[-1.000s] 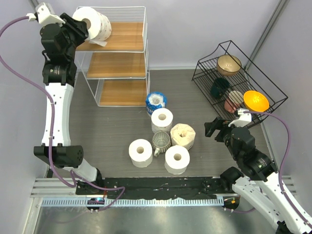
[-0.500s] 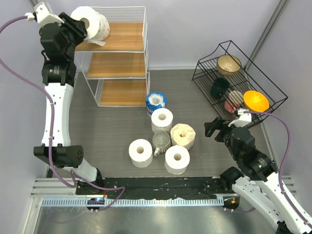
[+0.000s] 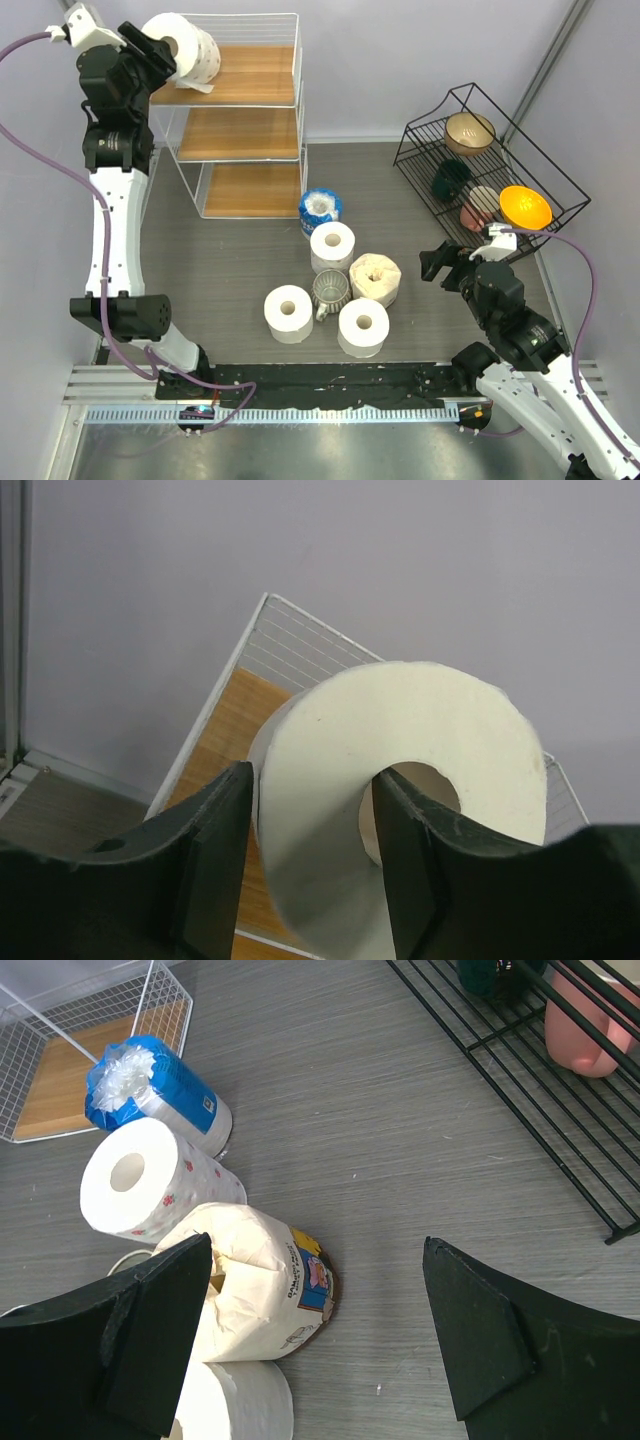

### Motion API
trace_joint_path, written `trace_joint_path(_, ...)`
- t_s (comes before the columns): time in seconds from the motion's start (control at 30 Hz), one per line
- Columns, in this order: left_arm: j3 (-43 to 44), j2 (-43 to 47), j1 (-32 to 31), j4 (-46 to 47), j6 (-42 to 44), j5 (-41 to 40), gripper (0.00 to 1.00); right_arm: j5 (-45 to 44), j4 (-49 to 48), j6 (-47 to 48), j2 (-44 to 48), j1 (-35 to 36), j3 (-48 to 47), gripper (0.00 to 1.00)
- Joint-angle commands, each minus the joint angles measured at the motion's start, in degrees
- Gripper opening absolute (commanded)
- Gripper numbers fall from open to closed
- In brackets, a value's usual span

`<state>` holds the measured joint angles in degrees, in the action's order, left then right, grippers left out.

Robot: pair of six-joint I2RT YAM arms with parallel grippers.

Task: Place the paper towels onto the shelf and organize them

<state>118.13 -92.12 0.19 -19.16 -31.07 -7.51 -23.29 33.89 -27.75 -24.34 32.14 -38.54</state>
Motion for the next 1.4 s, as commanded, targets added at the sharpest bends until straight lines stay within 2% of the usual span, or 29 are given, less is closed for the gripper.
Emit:
trace_joint_path(0.0,2.9,-0.3,1.2,1.9,-0.1,0.3,0.61,-0.3,-2.3,0.1,0.1,0.2,-0.4,0.92)
trace_joint_path(0.3,3.2,-0.9,1.2,2.5,-0.7,1.5,0.68,-0.3,-2.2,0.1,0.1,0.2,-0.4,0.92)
trace_joint_path(0.63,5.8,-3.2,1.1,4.7,-3.6,3.9,0.69,-0.4,-2.1,0.1,-0.1,0.2,-0.6,0.92)
trace_joint_path(1.1,5.0,-3.5,1.2,6.8,-6.2,5.9,0.69,-0.5,-1.5,0.2,-0.5,0.2,-1.0,0.92)
trace_joint_path(1.27,-1.7,3.3,1.1,7.6,-6.6,7.2,0.70,-0.5,-1.6,0.2,-0.5,0.3,-0.8,0.92)
trace_joint_path(1.37,-9.9,10.8,1.2,6.0,-8.3,12.8,0.73,-0.5,-1.8,0.2,-0.6,0.2,-0.7,0.92)
